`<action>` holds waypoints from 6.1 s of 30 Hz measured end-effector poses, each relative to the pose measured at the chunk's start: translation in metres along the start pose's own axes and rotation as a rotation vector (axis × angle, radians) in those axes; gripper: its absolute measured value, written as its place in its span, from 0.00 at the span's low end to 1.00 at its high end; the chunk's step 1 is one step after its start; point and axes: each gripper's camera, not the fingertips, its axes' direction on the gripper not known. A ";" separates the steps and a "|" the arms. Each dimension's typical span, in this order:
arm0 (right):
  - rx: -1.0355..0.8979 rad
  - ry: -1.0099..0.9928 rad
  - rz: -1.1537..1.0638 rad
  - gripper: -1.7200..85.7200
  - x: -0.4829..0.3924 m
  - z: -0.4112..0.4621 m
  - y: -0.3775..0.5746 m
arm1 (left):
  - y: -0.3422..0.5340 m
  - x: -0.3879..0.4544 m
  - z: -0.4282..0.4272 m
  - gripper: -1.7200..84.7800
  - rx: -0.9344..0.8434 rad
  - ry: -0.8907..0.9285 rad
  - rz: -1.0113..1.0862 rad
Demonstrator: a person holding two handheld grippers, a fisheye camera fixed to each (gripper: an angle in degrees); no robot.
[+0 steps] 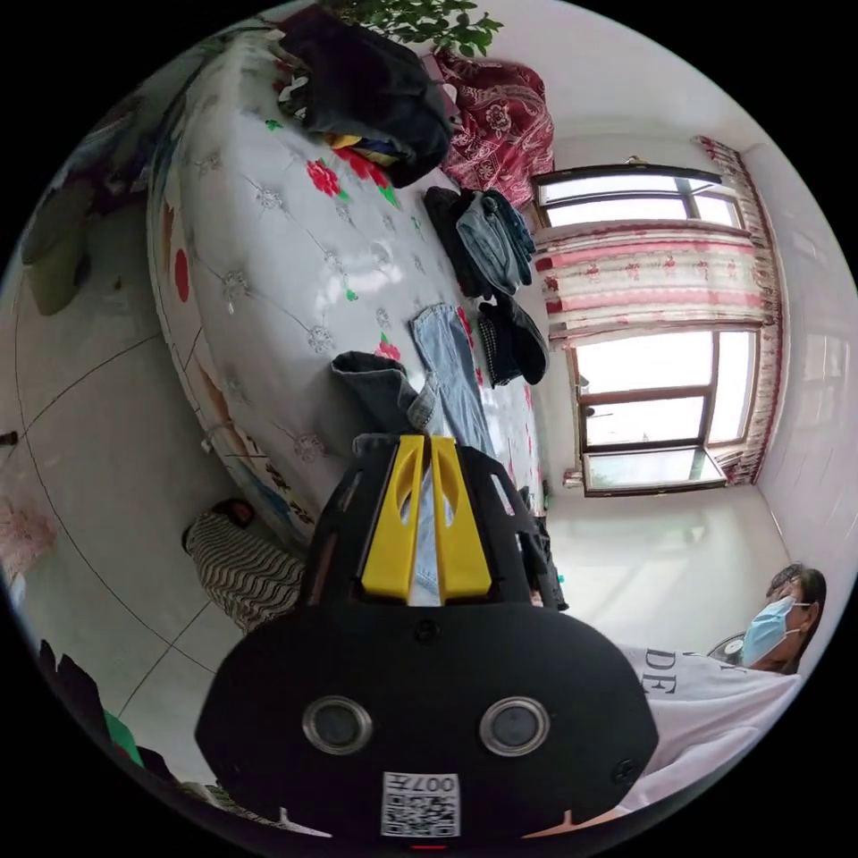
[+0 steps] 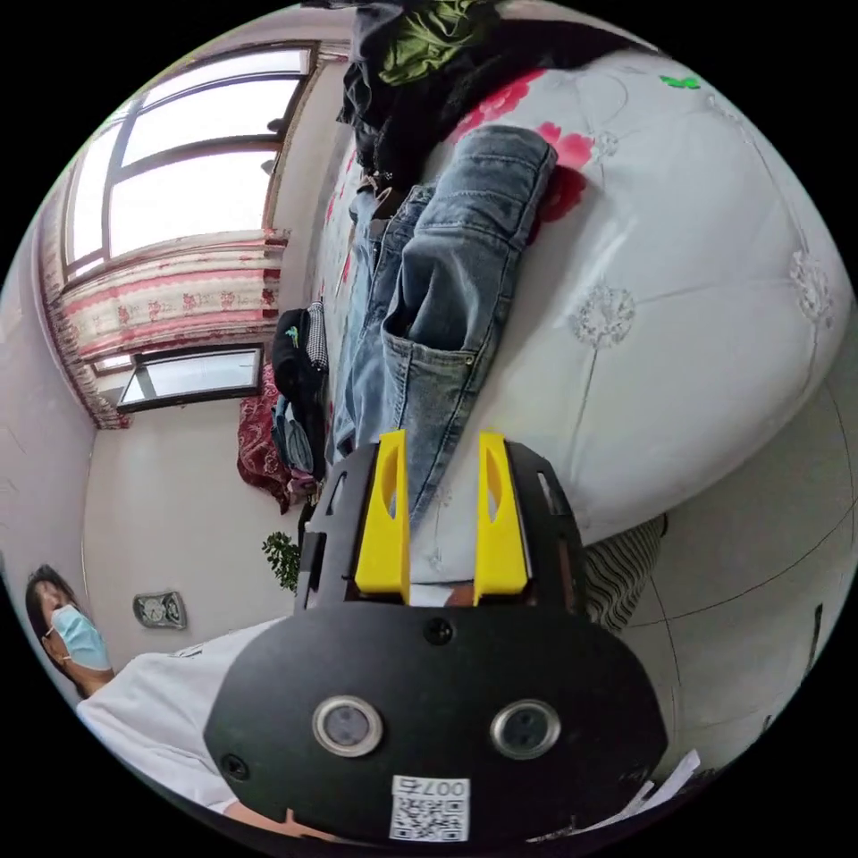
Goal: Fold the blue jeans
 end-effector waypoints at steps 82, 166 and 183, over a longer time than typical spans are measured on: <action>-0.458 1.040 -1.045 0.09 0.102 0.469 -0.212 | 0.039 -0.500 0.862 0.03 -0.568 -1.010 0.776; -0.915 0.559 -1.356 0.07 0.168 0.910 -0.084 | -0.450 -0.120 0.349 0.14 -0.135 -0.526 0.322; -0.427 0.526 -1.038 0.07 0.199 0.515 -0.126 | -0.575 -0.086 0.313 0.12 -0.092 -0.473 0.030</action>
